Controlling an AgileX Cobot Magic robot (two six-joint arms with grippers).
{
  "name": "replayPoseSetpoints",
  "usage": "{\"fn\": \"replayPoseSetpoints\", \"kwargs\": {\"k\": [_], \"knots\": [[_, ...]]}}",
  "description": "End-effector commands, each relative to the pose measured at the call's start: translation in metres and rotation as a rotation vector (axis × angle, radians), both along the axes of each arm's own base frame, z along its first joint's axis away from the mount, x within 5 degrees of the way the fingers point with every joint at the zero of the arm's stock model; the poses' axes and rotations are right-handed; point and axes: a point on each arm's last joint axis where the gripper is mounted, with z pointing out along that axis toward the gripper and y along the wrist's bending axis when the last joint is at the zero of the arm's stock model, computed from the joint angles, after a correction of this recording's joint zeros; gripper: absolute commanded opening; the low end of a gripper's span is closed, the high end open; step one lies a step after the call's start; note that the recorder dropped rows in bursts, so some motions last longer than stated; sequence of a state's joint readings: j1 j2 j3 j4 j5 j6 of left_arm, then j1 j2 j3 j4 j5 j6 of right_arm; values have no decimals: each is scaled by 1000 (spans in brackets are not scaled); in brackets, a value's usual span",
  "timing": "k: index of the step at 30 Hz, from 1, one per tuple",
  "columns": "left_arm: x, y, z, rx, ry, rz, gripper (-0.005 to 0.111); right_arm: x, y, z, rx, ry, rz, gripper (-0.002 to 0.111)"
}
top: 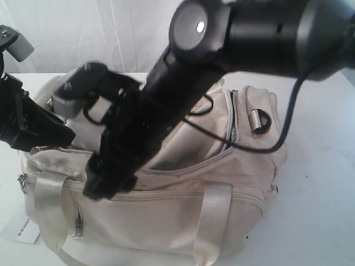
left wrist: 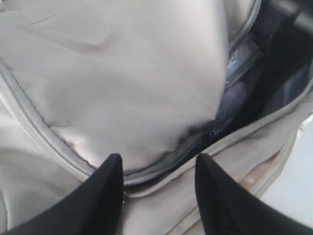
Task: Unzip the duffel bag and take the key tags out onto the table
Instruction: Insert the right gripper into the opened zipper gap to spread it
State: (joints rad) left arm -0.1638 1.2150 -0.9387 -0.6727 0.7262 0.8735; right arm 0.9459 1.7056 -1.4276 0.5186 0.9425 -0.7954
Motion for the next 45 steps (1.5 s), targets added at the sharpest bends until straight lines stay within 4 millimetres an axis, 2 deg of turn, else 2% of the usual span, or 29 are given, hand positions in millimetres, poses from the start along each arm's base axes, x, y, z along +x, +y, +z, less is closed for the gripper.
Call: {"fn": "replayPoseSetpoints", "kwargs": {"k": [1, 3, 5, 8, 12, 15, 19, 23, 25, 27, 33, 40, 45], "knots": [[-3, -1, 2, -12, 21, -10, 51, 15, -17, 52, 95, -345, -43, 67], [-3, -1, 2, -12, 21, -10, 51, 21, -19, 55, 85, -434, -52, 65], [-3, -1, 2, -12, 21, -10, 51, 26, -17, 49, 55, -461, -49, 65], [-3, -1, 2, -12, 18, -8, 51, 31, -9, 26, -1, -424, -34, 65], [-3, -1, 3, -25, 18, -4, 51, 39, 2, -18, -111, -345, -6, 65], [-3, -1, 3, -25, 18, -4, 51, 41, 10, -39, -144, -280, 1, 73], [0, -1, 4, -36, 3, 31, 51, 37, 21, -52, -117, -217, -10, 86], [2, 0, 5, -41, -12, 53, 51, 37, 27, -63, -128, -222, 1, 88], [3, 0, 5, -41, -13, 54, 51, 39, 28, -69, -143, -232, -1, 83], [2, 0, 5, -41, -11, 52, 51, 42, 26, -71, -162, -234, -28, 69], [2, 2, 3, -5, -13, 40, 51, 44, 16, -52, -179, -254, -171, 1], [4, 8, 3, 95, -46, 31, 51, 38, 4, -14, -109, -316, -188, 0], [9, 12, 2, 200, -132, -26, 51, 36, 1, -9, -104, -308, -203, 0]]}}
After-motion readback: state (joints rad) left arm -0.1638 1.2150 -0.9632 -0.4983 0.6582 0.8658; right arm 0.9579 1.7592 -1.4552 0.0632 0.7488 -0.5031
